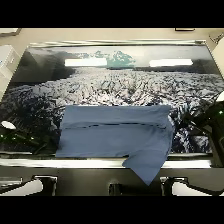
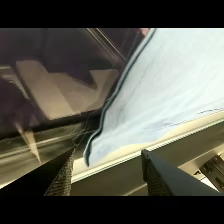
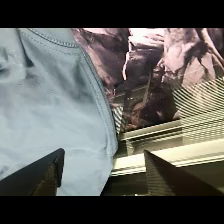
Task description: Fold the clothes and pants, and hang the long-sleeved shirts on hangers.
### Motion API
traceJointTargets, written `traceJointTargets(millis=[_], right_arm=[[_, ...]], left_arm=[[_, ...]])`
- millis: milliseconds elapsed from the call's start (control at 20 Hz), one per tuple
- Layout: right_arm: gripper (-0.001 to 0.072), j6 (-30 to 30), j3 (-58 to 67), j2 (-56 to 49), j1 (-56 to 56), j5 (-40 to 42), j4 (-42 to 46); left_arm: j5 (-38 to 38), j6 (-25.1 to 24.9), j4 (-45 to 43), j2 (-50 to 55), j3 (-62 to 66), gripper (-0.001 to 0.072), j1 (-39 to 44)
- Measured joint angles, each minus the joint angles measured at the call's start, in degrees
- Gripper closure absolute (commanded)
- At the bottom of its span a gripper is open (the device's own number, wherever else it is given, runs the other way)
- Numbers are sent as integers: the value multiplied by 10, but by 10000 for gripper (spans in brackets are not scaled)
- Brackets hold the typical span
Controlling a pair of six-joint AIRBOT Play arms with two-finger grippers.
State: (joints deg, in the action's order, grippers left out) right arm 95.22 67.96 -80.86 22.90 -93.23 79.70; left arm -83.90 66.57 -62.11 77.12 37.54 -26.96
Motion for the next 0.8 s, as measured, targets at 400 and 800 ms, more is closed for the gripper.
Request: traceJointTargets(millis=[400, 800], right_arm=[[149, -7, -2, 1, 0, -14, -2], [144, -21, -115, 47, 0, 6, -15]], left_arm=[[26, -6, 12, 1, -36, 495, 39], [39, -8, 11, 0, -57, 688, 45]])
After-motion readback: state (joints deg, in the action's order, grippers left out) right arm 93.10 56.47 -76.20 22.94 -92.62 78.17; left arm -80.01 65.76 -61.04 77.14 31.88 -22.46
